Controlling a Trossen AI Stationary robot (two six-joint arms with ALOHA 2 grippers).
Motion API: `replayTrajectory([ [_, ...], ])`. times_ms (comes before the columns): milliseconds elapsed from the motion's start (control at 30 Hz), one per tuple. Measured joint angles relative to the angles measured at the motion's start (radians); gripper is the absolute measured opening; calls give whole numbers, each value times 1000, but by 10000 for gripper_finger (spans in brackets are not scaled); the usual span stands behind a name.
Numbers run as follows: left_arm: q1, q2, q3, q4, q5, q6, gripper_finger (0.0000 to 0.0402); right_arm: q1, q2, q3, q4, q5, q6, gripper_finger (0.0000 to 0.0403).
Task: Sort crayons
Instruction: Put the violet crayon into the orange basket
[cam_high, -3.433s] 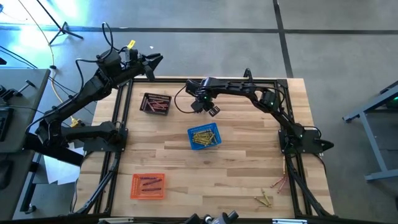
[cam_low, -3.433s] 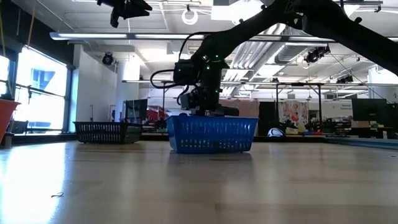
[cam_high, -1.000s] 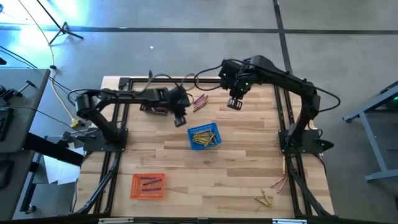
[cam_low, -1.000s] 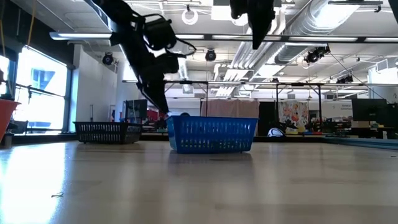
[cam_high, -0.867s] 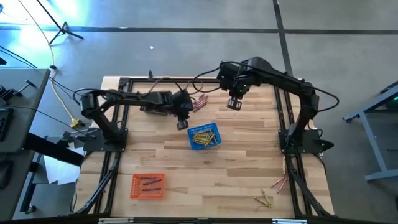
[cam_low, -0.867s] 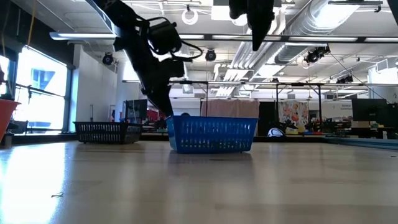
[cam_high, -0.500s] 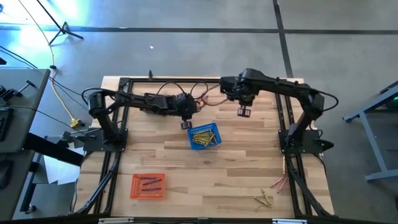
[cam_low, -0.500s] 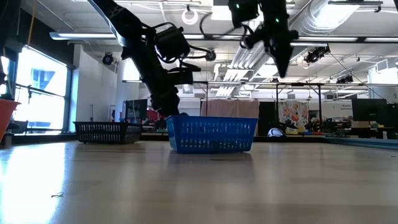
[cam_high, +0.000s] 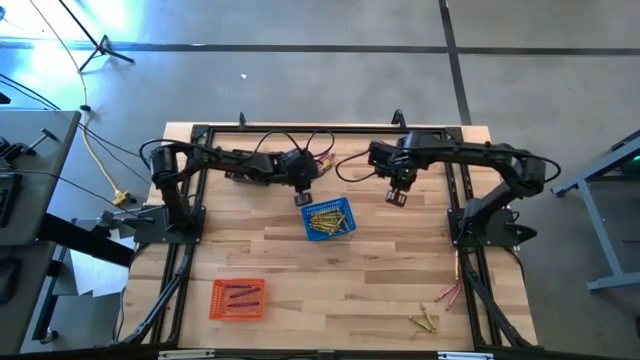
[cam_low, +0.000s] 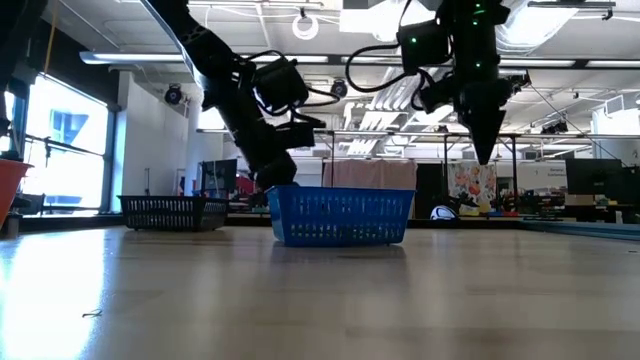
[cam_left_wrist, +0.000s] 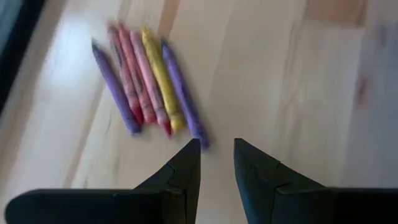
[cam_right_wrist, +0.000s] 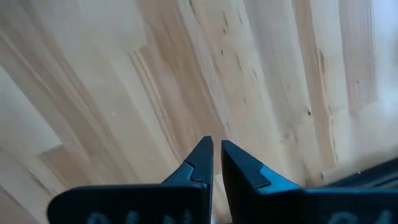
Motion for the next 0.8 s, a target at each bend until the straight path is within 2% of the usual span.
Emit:
replayTrajectory([
  [167, 7, 22, -1, 7, 4, -51, 85, 0, -6, -18, 35, 0, 23, 16],
  [800, 11, 41, 0, 49, -1, -91, 85, 0, -6, -18, 181, 0, -30, 16],
])
